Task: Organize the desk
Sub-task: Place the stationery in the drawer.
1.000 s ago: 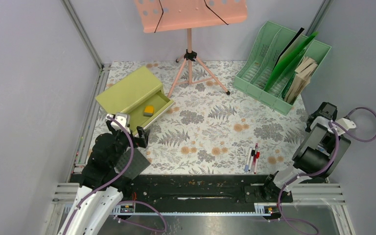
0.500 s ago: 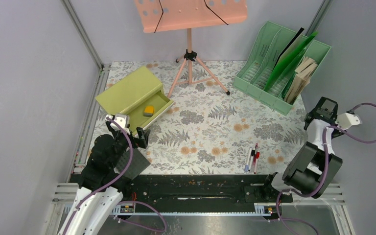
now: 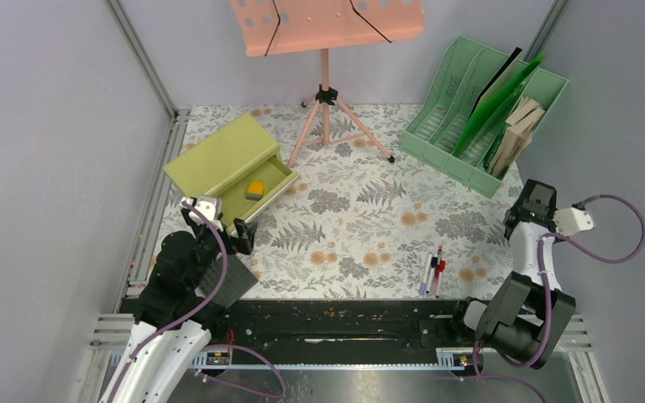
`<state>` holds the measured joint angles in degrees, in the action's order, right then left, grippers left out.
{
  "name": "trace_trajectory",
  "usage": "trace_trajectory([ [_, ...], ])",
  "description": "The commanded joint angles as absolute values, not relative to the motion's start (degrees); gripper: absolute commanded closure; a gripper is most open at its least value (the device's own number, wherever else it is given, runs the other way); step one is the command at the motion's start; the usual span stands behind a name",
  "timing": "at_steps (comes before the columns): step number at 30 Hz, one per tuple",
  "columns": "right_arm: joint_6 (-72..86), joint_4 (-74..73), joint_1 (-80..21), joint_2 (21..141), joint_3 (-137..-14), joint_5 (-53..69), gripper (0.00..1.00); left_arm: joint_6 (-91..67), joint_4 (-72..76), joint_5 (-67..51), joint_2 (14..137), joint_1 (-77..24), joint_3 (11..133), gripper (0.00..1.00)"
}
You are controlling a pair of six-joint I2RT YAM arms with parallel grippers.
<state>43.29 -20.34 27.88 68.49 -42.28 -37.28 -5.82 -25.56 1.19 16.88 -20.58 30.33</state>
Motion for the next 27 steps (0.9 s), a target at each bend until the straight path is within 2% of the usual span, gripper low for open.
trace_trajectory([
  [1, 47.81, -19.79, 26.59, 65.82, -40.39, -34.16, 1.00, -5.07, -22.02, 0.27, 16.43, -20.82, 30.11, 0.01],
  [9, 53.46, -18.29, 19.98, 66.96, -37.02, -29.28, 1.00, -5.10, -22.01, 0.32, 16.64, -20.79, 30.06, 0.01],
  [15, 55.82, -16.31, 11.43, 68.21, -35.35, -30.46, 1.00, -5.10, -22.15, 0.31, 16.80, -20.78, 30.06, 0.01],
  [27, 49.04, -17.35, -3.18, 71.62, -43.08, -33.00, 1.00, -5.08, -22.23, 0.26, 17.42, -20.83, 30.14, 0.01],
])
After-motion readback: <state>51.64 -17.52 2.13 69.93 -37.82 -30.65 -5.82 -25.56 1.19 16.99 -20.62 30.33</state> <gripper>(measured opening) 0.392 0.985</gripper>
